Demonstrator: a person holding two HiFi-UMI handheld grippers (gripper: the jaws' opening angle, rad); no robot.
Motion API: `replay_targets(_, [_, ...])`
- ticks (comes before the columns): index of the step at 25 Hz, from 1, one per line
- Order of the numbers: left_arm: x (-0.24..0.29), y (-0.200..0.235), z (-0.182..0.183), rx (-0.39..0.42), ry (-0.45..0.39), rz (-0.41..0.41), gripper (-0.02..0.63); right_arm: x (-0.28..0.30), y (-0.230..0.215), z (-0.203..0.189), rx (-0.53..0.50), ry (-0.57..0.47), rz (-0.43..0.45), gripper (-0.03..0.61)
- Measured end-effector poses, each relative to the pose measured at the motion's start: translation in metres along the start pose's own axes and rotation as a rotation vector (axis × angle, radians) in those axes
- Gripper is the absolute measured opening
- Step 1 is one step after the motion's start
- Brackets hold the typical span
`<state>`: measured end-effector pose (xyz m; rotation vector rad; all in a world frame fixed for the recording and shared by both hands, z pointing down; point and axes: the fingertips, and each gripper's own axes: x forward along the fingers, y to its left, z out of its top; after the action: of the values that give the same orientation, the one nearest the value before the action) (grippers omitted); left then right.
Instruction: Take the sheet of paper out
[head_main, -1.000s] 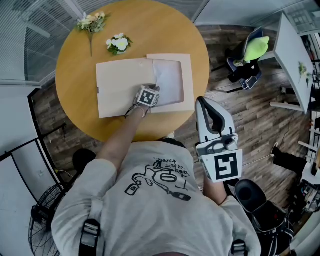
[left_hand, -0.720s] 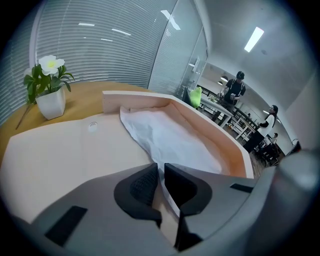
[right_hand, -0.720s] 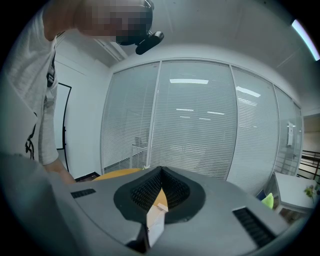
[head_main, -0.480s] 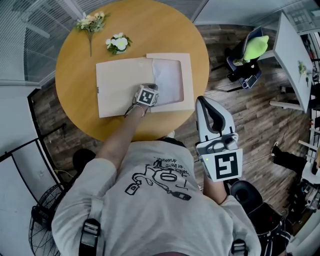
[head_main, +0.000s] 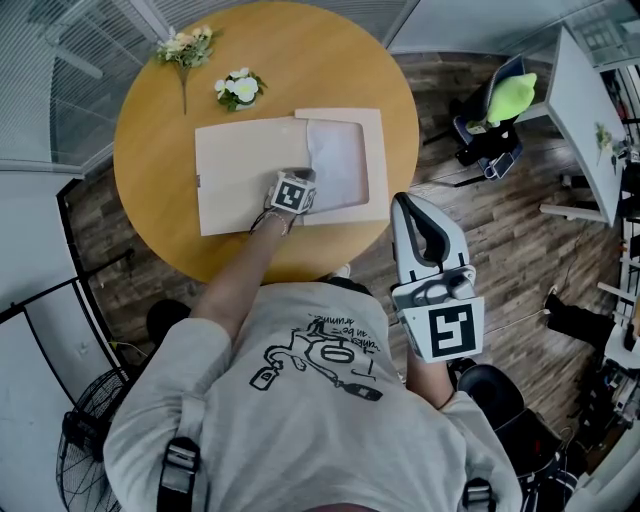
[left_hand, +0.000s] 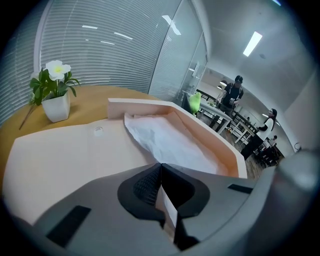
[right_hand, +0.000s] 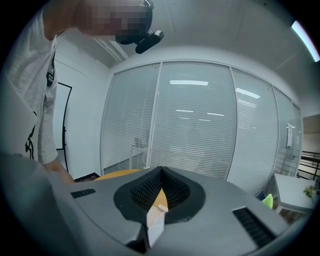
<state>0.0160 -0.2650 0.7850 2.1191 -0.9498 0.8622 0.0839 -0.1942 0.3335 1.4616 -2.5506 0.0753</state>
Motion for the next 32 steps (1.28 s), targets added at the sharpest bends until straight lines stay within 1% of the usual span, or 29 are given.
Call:
replay_targets(11, [-0.022, -0.005, 0.016, 0.019, -0.058, -0.004, 0.020, -0.004, 0.005, 0.003, -0.001, -0.011, -0.002, 0.008])
replay_targets(16, [-0.030, -0.009, 0.019, 0.013, -0.076, -0.004, 0.020, -0.006, 0.006, 0.004, 0.000, -0.016, 0.000, 0.008])
replay_targets(25, [-0.046, -0.013, 0.027, 0.032, -0.117, -0.012, 0.020, -0.007, 0.012, 0.006, -0.005, -0.022, 0.006, 0.008])
replay_targets(32, [-0.062, -0.020, 0.041, 0.054, -0.154, -0.016, 0.020, -0.009, 0.014, 0.009, -0.009, -0.032, 0.007, 0.008])
